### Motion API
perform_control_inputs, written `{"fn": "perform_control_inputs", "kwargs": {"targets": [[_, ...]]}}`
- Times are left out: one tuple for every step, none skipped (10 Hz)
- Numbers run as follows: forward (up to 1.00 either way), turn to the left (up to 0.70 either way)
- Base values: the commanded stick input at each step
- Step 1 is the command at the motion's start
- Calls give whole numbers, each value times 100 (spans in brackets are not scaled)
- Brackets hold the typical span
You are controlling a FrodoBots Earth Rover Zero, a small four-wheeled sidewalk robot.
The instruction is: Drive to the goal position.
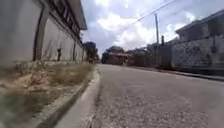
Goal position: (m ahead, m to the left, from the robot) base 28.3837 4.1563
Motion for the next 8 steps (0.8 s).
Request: {"fn": "perform_control_inputs", "kwargs": {"targets": [[97, -15], [97, -12], [98, -9], [100, -2], [100, 0], [100, 0], [100, 0], [100, 0]]}}
